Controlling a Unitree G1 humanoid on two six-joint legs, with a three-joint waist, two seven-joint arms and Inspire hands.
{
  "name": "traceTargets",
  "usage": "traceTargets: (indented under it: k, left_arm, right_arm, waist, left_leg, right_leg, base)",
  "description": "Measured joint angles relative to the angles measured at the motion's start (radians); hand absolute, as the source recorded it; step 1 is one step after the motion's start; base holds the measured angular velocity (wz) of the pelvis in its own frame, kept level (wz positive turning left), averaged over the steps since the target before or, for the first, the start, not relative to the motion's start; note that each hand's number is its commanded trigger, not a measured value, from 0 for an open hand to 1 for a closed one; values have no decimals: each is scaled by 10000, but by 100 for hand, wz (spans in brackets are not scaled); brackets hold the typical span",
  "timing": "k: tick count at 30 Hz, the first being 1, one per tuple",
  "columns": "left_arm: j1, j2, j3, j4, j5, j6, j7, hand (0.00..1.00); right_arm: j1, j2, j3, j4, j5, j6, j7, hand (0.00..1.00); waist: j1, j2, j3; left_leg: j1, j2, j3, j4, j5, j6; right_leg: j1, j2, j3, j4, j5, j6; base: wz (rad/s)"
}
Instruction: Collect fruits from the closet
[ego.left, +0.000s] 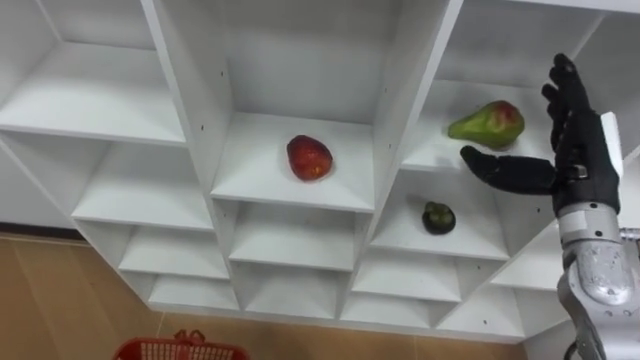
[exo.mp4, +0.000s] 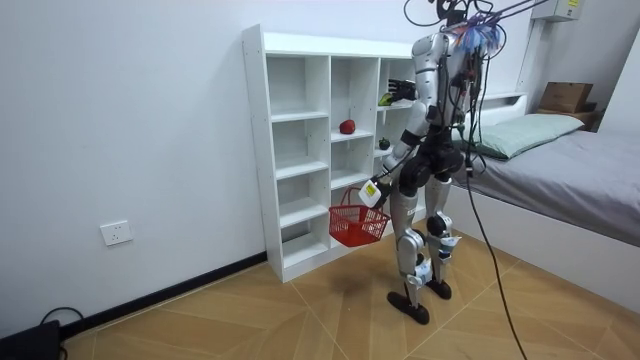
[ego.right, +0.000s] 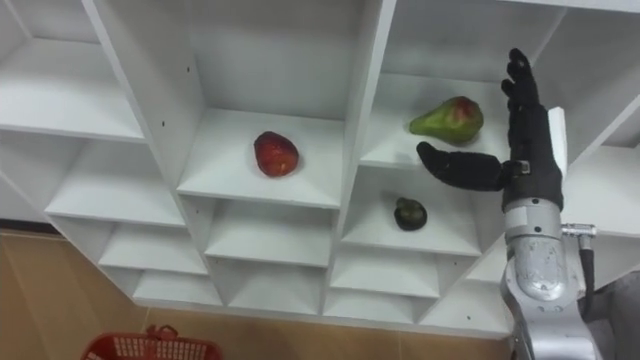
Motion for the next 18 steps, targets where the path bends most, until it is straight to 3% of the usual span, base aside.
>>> traceTargets:
  k: [13,18]
  left_arm:
    - [-28,-8,43,-54,16,89,5,100]
    - [-9,-14,51,-357,15,206,-26,100]
  right_arm:
    - [-618,0,-8,-1,-52,75,114,0]
    - [-849,0,-14,-2,-54,222,122,0]
  waist:
    - [-10,-33,-7]
    - [-17,-114,-47]
  left_leg:
    - [-23,-16,-23,22,18,-1]
    - [-61,-43,-148,25,48,9]
  right_leg:
    - [2,-16,-43,0,0,0]
    - [9,-49,-177,1,0,0]
  base:
    - [0]
    - [8]
